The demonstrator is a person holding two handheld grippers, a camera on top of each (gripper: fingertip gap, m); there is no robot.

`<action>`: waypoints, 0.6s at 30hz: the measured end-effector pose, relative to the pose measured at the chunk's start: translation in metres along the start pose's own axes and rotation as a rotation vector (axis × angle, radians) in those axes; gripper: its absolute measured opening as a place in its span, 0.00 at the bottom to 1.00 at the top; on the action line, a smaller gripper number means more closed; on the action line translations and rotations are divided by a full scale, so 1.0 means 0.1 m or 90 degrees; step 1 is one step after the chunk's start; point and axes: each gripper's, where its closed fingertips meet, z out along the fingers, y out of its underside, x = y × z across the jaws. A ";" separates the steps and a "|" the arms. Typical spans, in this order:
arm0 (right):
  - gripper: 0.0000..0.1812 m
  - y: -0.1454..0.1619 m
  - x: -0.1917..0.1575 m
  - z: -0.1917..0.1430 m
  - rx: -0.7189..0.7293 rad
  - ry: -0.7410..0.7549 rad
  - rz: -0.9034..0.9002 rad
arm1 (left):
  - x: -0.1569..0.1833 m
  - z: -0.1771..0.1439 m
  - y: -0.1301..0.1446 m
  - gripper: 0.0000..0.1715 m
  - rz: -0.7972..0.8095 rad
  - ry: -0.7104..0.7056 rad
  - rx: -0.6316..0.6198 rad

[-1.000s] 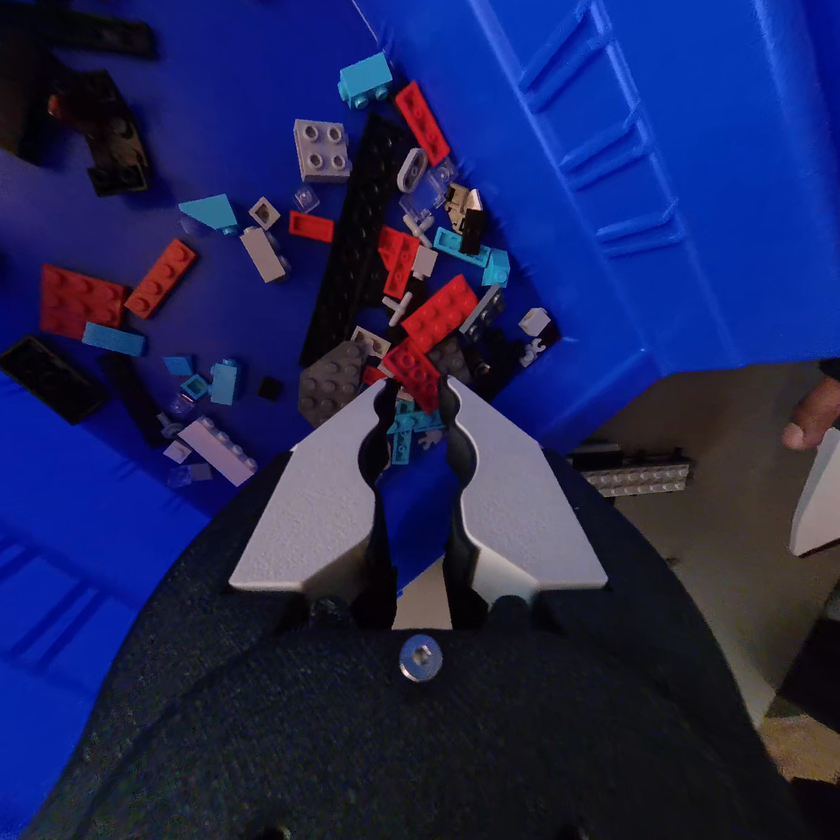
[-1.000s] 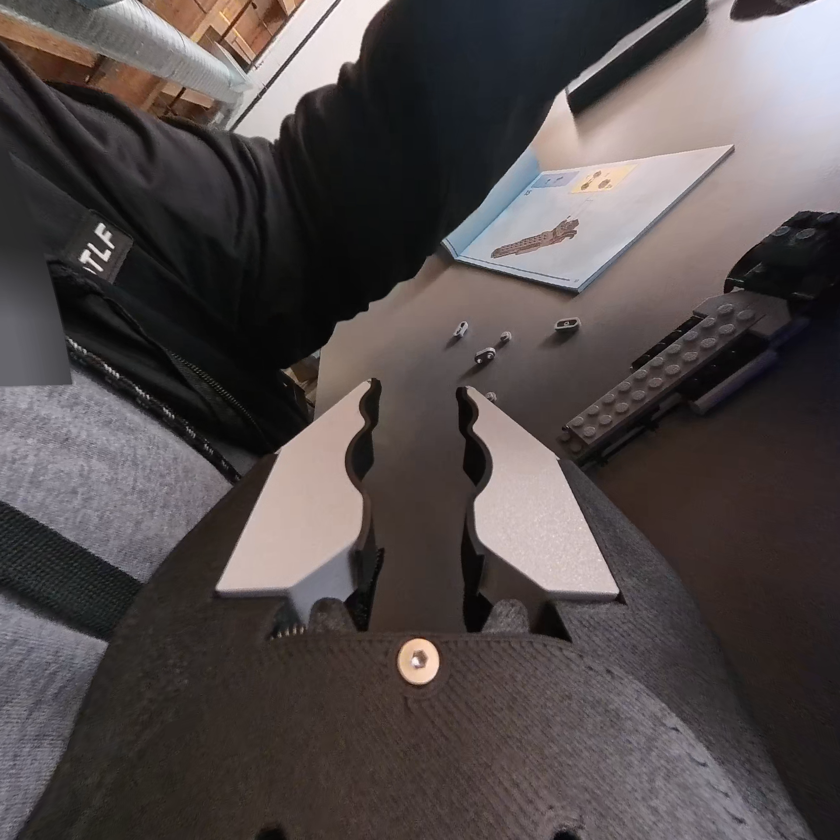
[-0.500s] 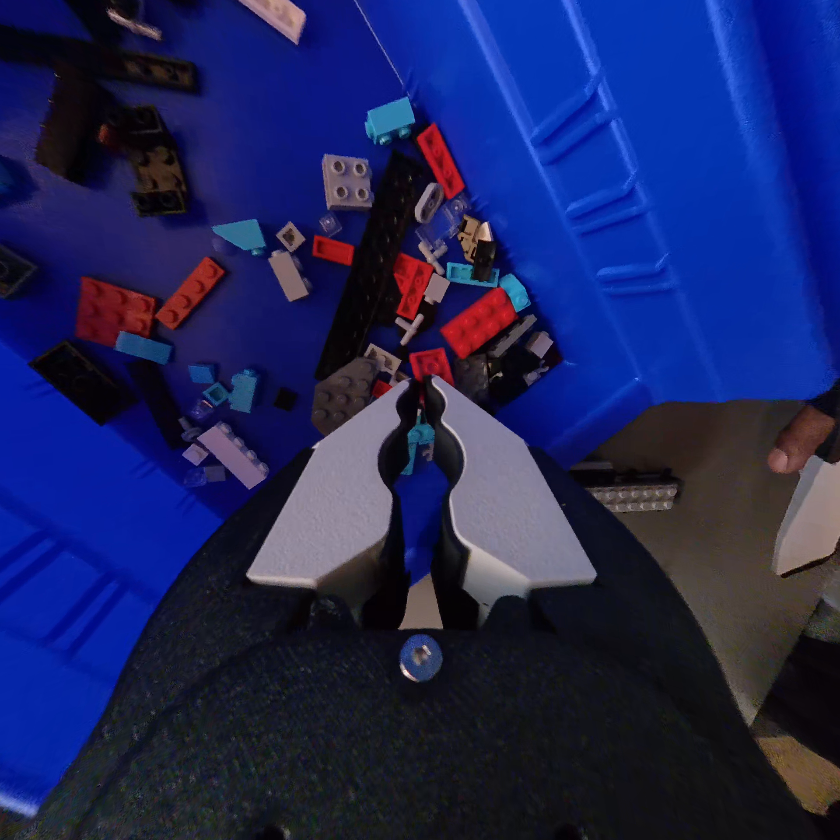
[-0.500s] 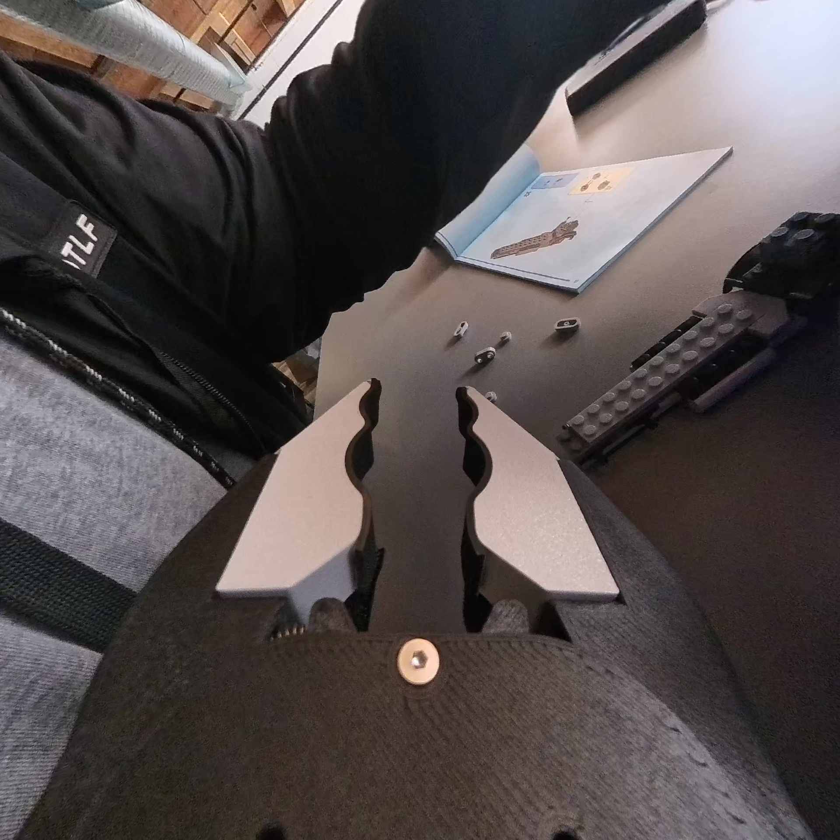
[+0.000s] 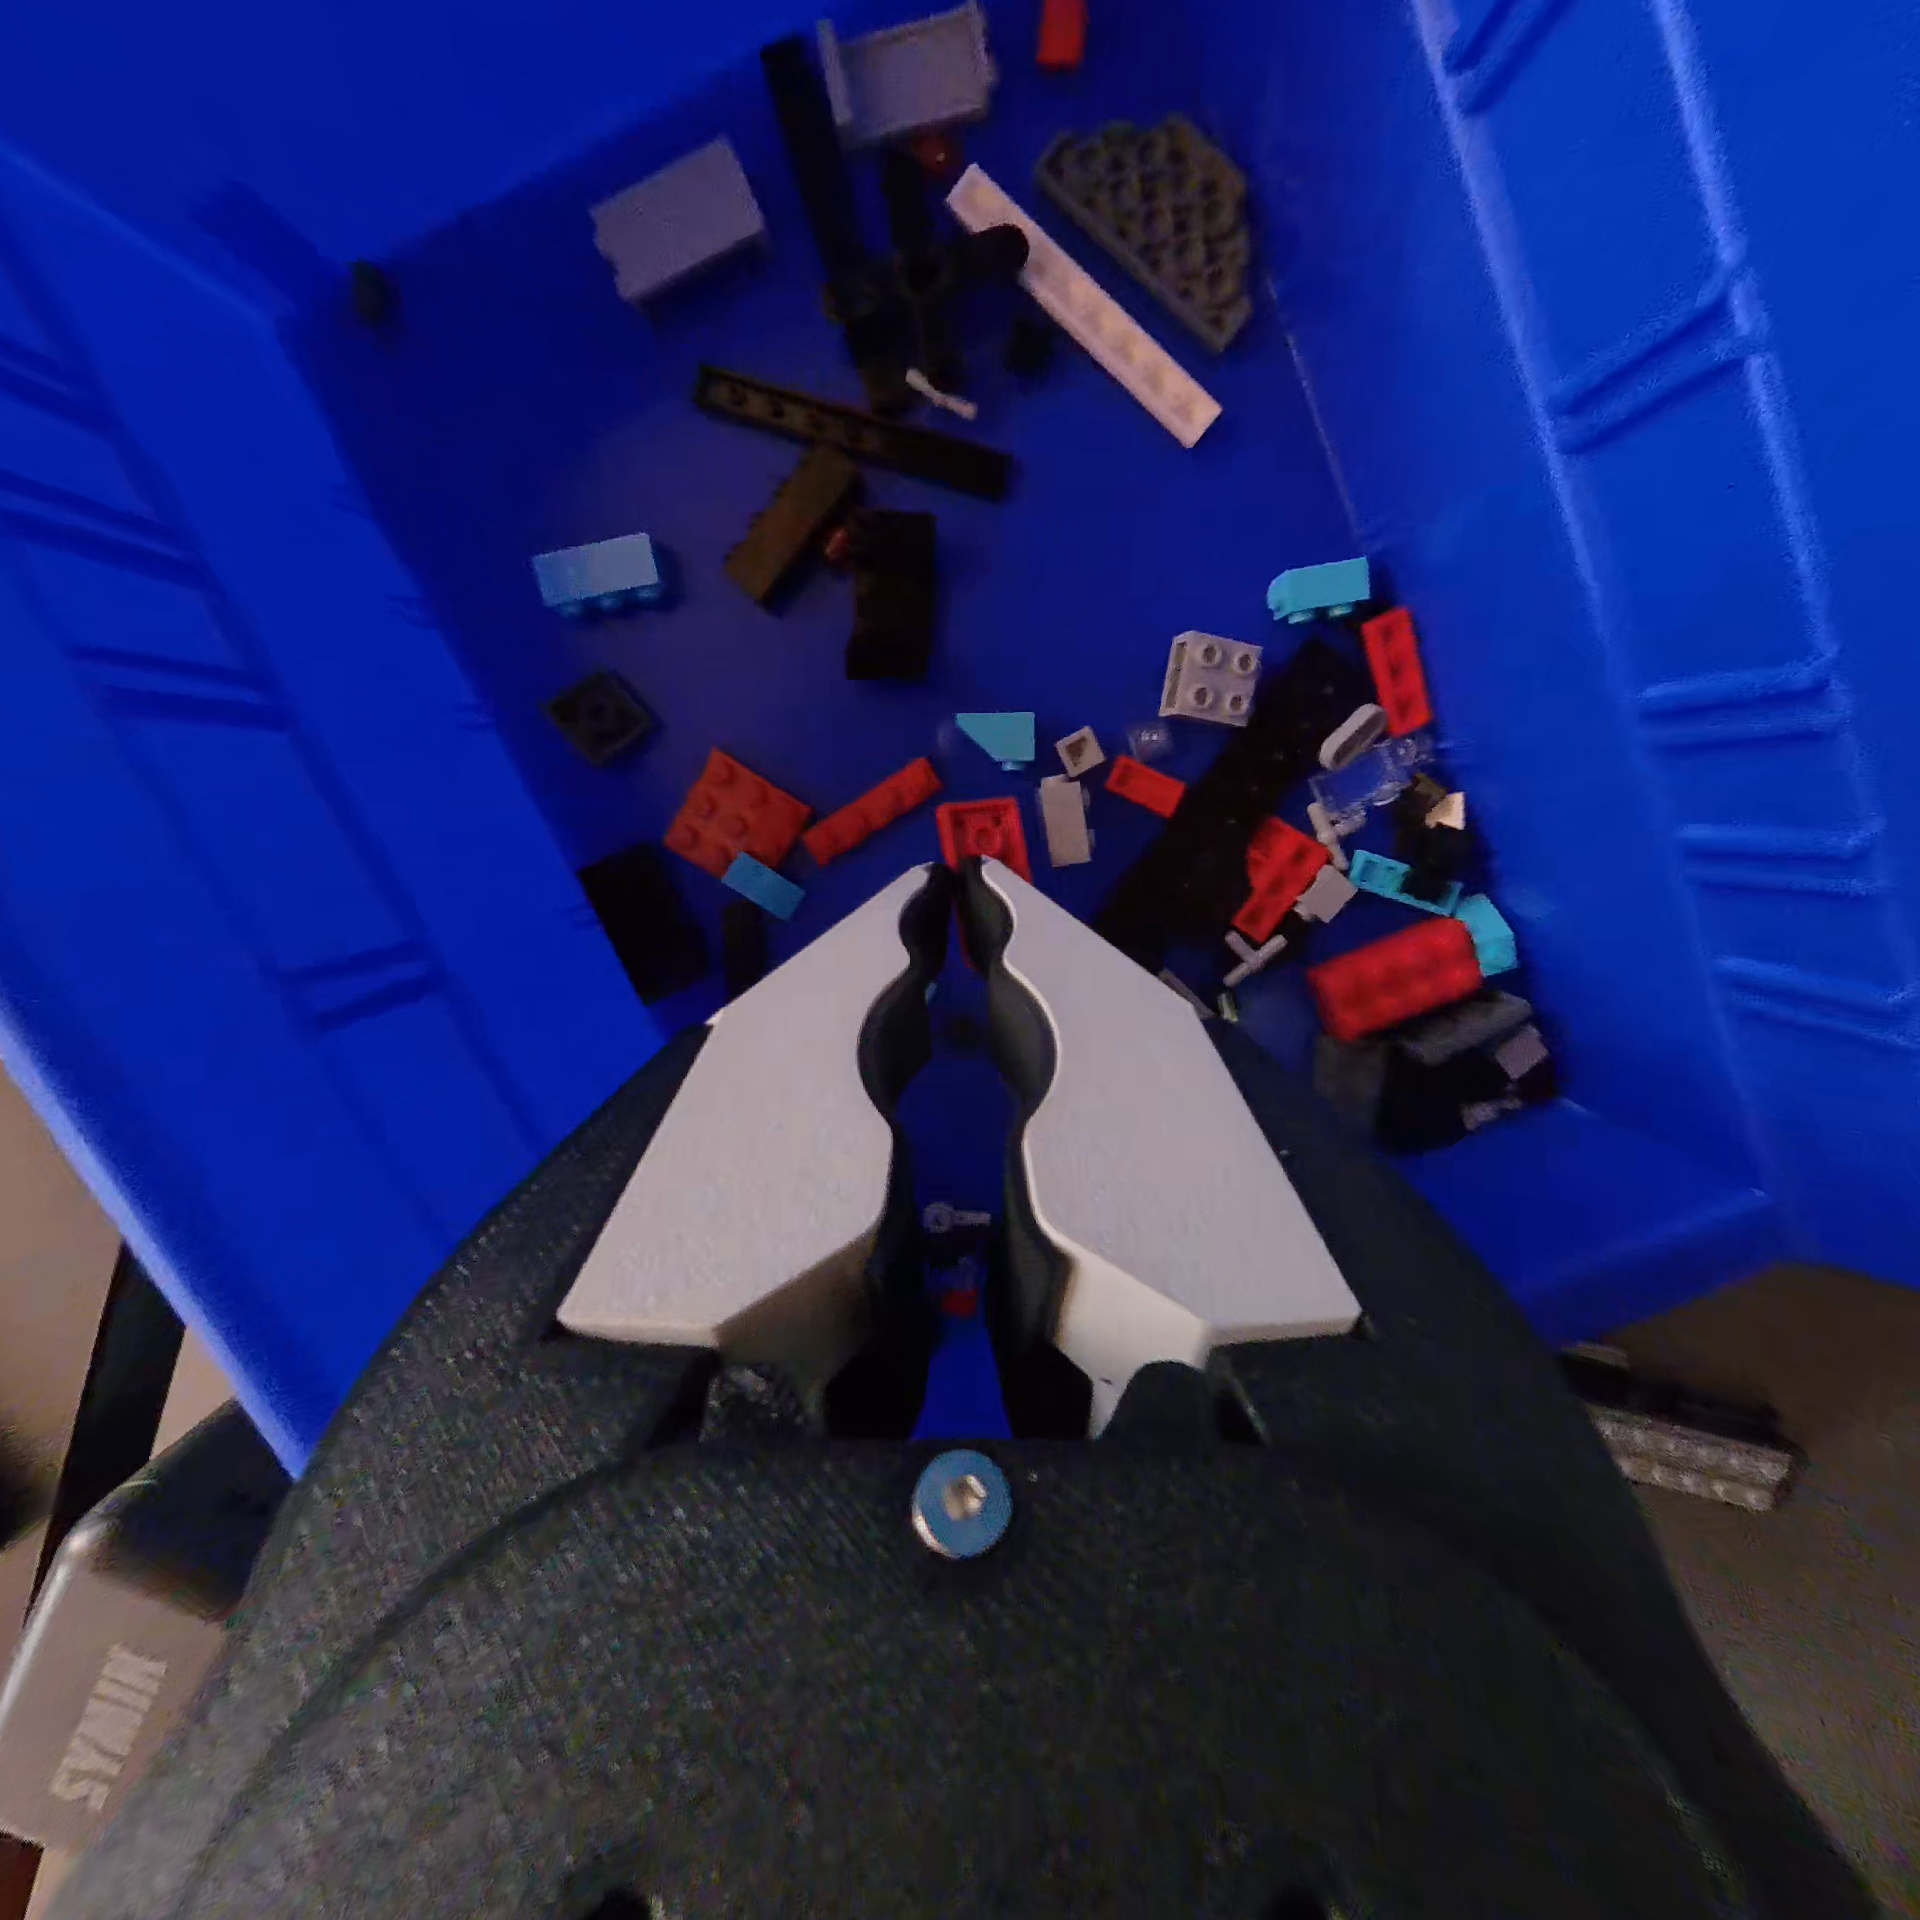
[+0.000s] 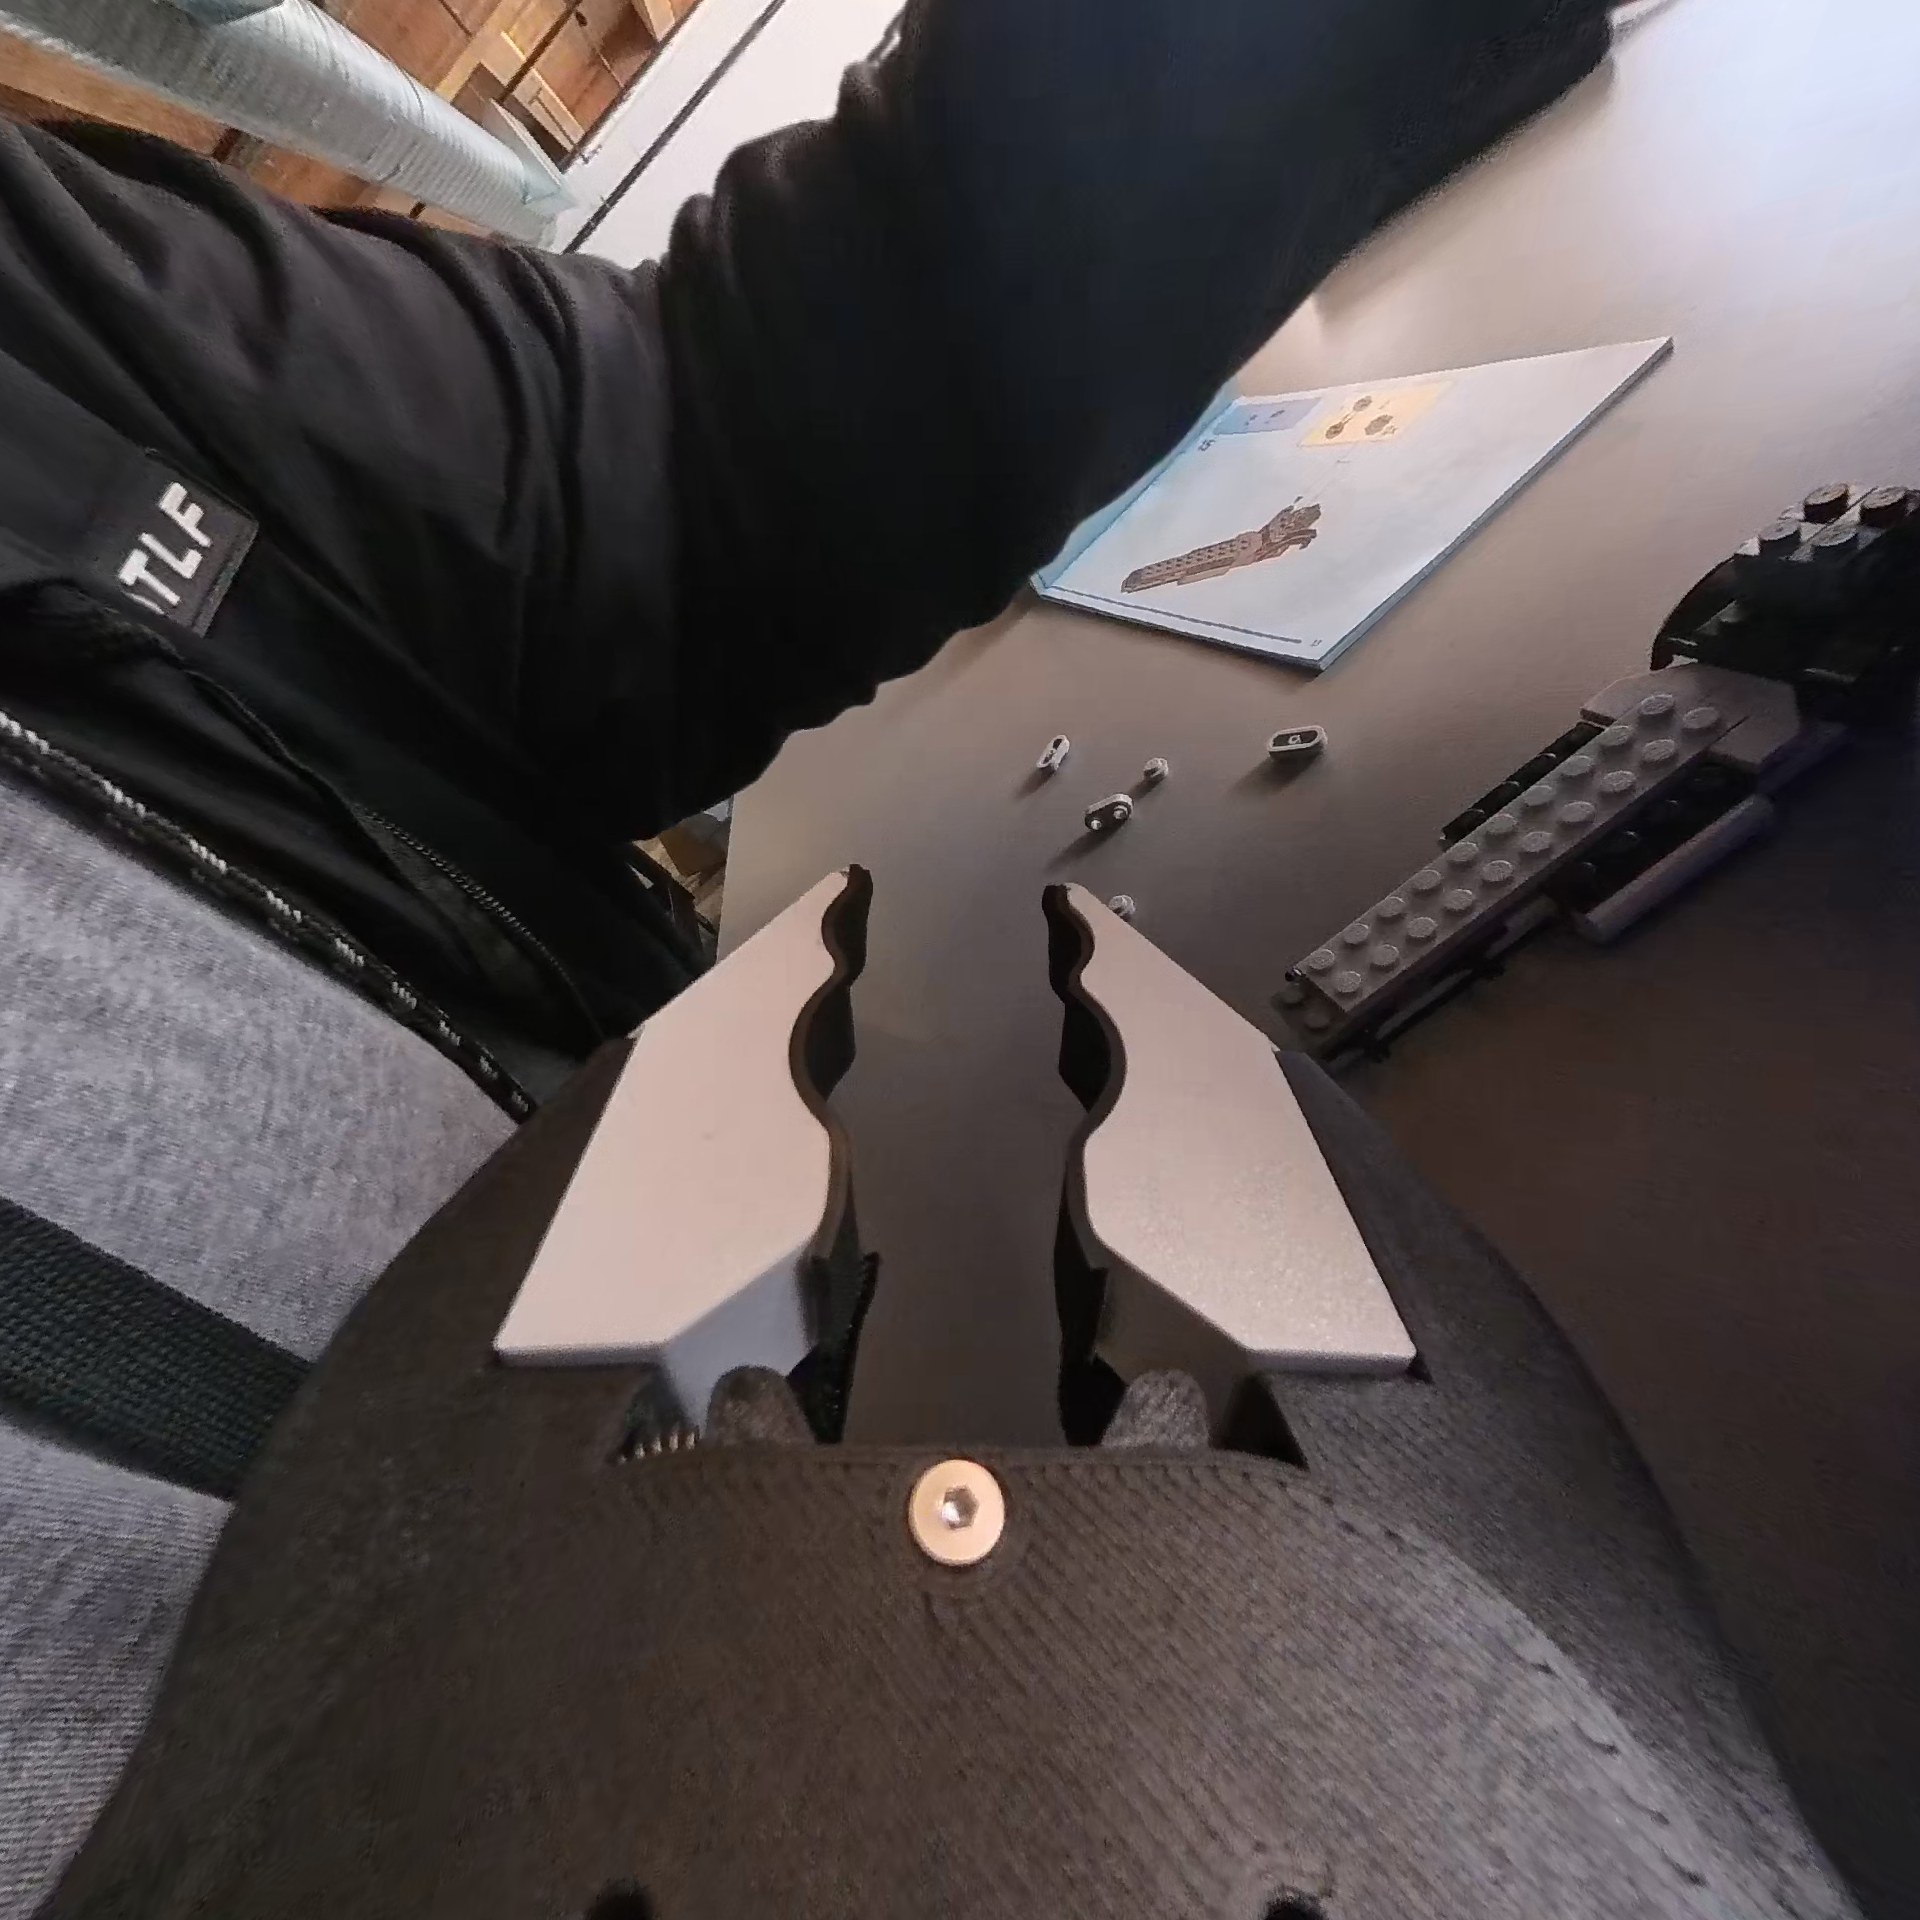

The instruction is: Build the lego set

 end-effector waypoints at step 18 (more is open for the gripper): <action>0.20 0.01 0.01 0.01 -0.005 0.002 0.003 | 0.98 -0.12 0.31 0.10 0.223 0.263 -0.030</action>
